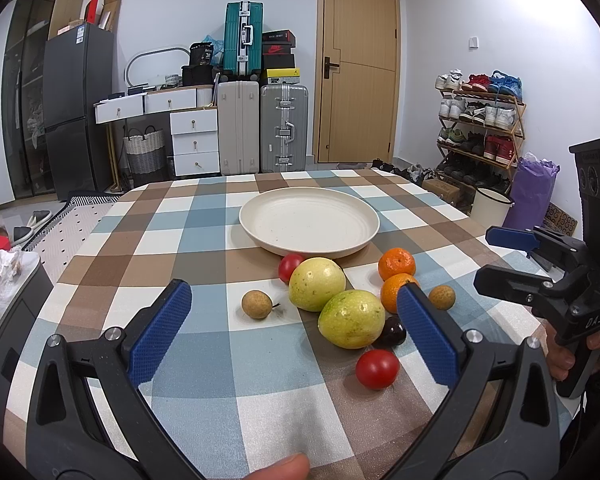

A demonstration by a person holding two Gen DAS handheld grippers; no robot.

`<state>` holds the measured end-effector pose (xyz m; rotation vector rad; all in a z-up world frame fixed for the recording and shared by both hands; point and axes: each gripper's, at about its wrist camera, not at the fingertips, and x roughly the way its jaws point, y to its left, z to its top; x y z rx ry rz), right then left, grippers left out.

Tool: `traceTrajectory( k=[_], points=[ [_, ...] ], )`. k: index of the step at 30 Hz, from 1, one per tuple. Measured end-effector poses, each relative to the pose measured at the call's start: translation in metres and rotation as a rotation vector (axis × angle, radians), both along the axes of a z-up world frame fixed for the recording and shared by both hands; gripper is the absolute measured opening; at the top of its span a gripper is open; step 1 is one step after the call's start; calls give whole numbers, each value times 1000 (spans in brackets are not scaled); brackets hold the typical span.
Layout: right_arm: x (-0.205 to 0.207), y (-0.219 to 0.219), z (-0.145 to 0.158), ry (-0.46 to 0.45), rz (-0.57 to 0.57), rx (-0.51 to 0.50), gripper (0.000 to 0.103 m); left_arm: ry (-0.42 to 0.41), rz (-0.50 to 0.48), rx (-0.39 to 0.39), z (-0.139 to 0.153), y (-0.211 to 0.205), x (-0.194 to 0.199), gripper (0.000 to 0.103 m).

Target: Organize fruits

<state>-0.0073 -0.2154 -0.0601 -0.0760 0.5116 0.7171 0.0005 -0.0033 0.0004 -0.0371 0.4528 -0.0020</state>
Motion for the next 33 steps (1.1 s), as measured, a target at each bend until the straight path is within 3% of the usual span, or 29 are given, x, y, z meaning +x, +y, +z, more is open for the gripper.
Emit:
traceTrajectory(
  k=[33],
  points=[
    [-1,-2,-3,-1,-2,-12,103,7,-6,8,1,-3,-6,103]
  ],
)
